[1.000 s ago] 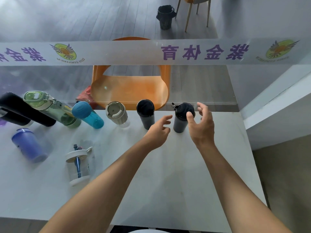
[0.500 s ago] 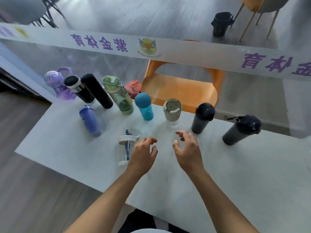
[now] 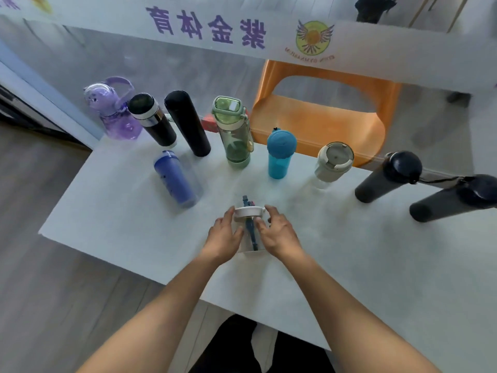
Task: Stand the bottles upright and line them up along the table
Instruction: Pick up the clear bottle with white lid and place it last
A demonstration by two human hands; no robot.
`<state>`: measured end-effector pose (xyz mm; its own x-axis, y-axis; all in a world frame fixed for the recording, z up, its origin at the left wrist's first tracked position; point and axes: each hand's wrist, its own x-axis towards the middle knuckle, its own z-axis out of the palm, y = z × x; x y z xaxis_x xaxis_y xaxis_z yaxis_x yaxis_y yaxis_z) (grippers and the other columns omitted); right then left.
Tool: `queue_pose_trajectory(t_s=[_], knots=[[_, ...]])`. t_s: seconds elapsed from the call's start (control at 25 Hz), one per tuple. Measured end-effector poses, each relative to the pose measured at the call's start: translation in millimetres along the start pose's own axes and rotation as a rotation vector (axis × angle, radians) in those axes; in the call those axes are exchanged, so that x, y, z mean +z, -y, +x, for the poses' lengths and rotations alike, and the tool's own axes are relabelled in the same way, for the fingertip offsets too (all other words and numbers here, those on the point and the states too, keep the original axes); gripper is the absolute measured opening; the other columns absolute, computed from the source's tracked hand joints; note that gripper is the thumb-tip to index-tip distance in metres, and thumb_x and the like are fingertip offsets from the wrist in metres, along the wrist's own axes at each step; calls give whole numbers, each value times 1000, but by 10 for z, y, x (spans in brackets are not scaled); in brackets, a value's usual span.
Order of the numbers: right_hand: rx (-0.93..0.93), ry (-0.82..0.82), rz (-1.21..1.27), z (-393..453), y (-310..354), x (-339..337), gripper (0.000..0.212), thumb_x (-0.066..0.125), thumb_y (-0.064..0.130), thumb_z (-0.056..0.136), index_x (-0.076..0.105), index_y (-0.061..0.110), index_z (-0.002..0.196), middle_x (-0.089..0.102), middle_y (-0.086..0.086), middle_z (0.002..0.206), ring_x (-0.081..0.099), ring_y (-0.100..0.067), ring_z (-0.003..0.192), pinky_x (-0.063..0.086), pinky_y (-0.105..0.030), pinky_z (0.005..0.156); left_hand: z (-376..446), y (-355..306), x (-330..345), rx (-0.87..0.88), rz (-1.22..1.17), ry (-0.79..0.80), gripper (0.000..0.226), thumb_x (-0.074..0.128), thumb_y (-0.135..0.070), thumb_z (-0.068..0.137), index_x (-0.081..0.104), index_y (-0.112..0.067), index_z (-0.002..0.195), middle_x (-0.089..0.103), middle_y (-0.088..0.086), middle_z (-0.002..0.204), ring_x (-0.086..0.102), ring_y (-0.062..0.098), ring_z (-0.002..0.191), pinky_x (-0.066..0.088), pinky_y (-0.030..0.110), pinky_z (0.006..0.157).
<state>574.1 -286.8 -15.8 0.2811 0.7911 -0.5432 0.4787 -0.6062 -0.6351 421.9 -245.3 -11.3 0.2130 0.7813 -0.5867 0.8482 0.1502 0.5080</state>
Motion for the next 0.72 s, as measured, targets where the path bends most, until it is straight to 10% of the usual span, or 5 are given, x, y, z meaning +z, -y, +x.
queue_pose_trajectory(t_s=[0.2, 0.48, 0.72], knots=[[104, 44, 150, 59, 133, 111, 55, 37, 49, 101, 33, 25, 151, 51, -12, 144, 51, -32, 128, 40, -37, 94, 140, 19, -55, -42, -311, 83, 55, 47, -33, 97, 30, -33, 149, 55, 6, 141, 55, 23, 126, 42, 45, 109], [123, -292, 446, -156, 70, -164, 35, 52, 41, 99, 53, 21, 128, 65, -2, 121, 59, -17, 104, 46, -30, 88, -36, -272, -81, 112, -576, -33, 18, 53, -26, 99, 57, -19, 116, 64, 2, 111, 66, 21, 104, 58, 44, 89], [134, -434, 492, -430, -231, -415, 32, 57, 30, 99, 64, 16, 127, 71, -5, 120, 65, -20, 104, 52, -33, 95, -157, -641, 111, 256, -476, 47, 33, 57, -17, 97, 55, -17, 130, 66, 1, 116, 69, 20, 100, 58, 40, 91]])
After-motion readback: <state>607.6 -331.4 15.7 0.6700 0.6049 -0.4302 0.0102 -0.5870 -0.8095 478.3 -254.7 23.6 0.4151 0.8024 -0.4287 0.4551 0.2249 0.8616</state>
